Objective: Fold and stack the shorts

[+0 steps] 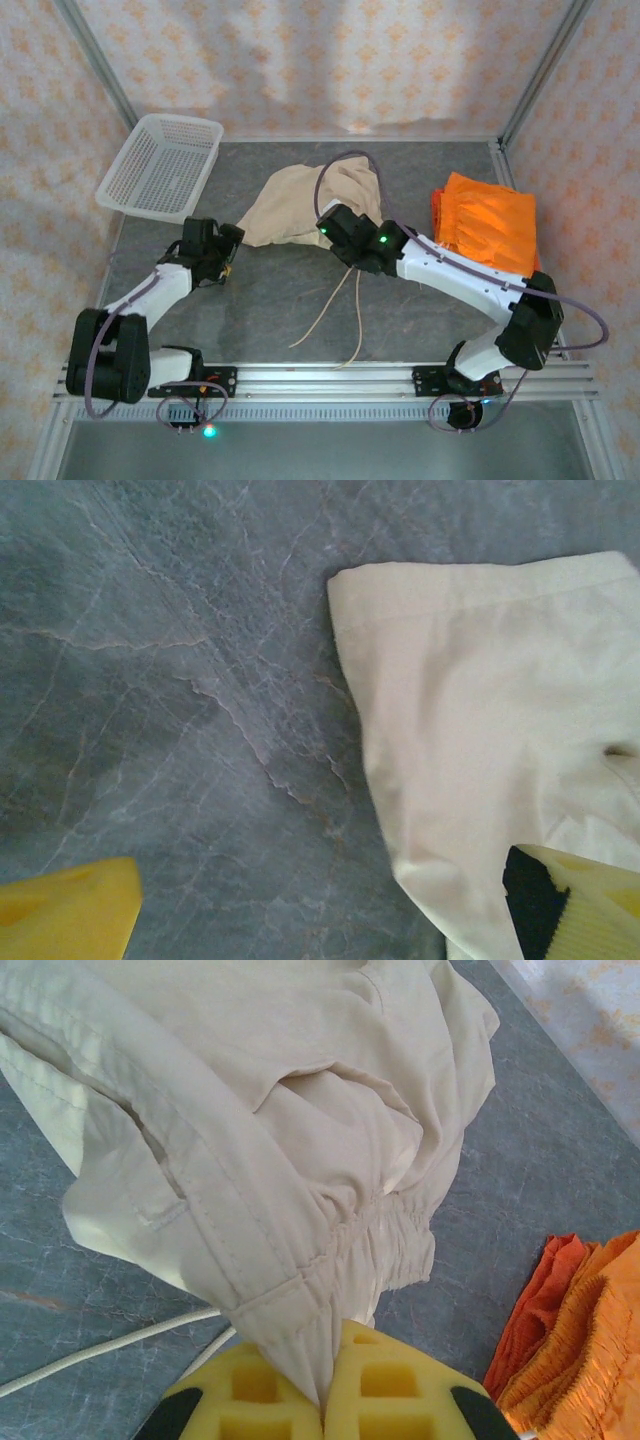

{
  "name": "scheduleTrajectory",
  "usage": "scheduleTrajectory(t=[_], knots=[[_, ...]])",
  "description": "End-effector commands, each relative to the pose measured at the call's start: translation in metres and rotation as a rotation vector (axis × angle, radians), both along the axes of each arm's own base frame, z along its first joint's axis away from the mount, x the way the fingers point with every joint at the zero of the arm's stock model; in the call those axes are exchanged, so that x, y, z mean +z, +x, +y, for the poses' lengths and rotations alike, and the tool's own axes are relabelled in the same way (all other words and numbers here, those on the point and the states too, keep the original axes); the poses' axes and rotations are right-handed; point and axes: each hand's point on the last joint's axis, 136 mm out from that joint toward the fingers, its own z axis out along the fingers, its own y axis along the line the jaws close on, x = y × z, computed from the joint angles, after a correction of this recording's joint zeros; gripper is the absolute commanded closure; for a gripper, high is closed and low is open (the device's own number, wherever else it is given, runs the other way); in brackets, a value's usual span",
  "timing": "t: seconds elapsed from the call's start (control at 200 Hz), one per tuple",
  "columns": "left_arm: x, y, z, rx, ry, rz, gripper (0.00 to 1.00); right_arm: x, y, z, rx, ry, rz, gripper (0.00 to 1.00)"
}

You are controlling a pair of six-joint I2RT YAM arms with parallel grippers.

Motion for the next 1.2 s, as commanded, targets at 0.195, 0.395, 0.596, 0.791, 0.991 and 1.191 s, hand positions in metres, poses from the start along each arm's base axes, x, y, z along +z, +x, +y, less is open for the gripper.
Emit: scheduleTrajectory(t=[0.195, 0.395, 0.596, 0.791, 0.991, 1.191], knots=[[0.002, 0.049, -0.01, -0.047, -0.007, -0.018, 0.17, 0.026, -0.002, -0.007, -0.032, 0.12, -0.074, 1.0], [-0.009, 0.064, -0.016, -0.072, -0.027, 0.015, 0.34, 0.027, -0.005, -0.01, -0.034, 0.15, -0.082, 1.0], [-0.019, 0.059, -0.015, -0.066, -0.023, 0.046, 0.58, 0.028, -0.006, -0.011, -0.038, 0.159, -0.086, 1.0], [-0.008, 0.06, -0.011, -0.069, 0.001, 0.044, 1.0, 0.035, -0.003, -0.014, -0.05, 0.18, -0.105, 1.0], [0.068, 0.077, 0.011, -0.074, 0.134, -0.06, 1.0, 0.058, 0.005, -0.021, -0.072, 0.232, -0.144, 1.0], [0.194, 0.092, 0.035, -0.093, 0.303, -0.226, 1.0, 0.098, 0.014, -0.026, -0.073, 0.29, -0.201, 1.0]])
